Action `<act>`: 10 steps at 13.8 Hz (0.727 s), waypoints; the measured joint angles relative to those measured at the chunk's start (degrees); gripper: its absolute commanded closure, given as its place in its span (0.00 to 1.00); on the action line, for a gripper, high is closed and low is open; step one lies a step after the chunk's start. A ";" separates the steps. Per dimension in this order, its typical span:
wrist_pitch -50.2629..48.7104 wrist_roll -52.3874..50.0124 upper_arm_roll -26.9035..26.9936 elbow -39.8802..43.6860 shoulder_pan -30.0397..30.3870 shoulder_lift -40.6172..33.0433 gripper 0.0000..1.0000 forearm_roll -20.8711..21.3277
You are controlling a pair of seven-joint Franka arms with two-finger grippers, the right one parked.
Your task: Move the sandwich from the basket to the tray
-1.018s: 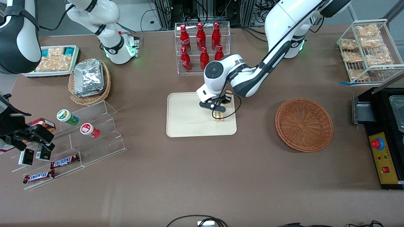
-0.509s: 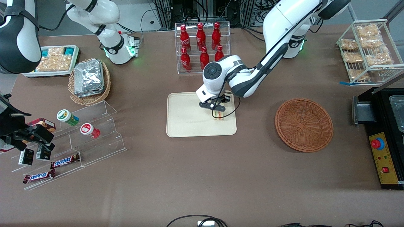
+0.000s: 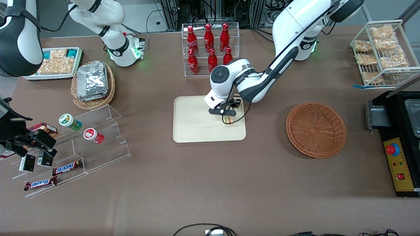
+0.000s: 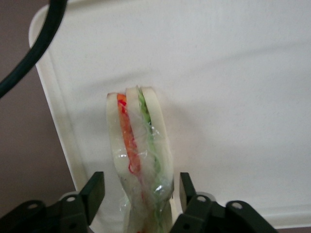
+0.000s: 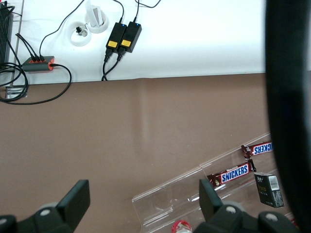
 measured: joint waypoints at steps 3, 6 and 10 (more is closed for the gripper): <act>-5.20 -2.62 0.16 5.63 0.51 -0.51 0.02 0.00; -10.75 -3.08 0.32 12.13 3.36 -1.06 0.02 -0.12; -13.14 -3.00 0.48 16.93 10.54 -1.50 0.01 -0.33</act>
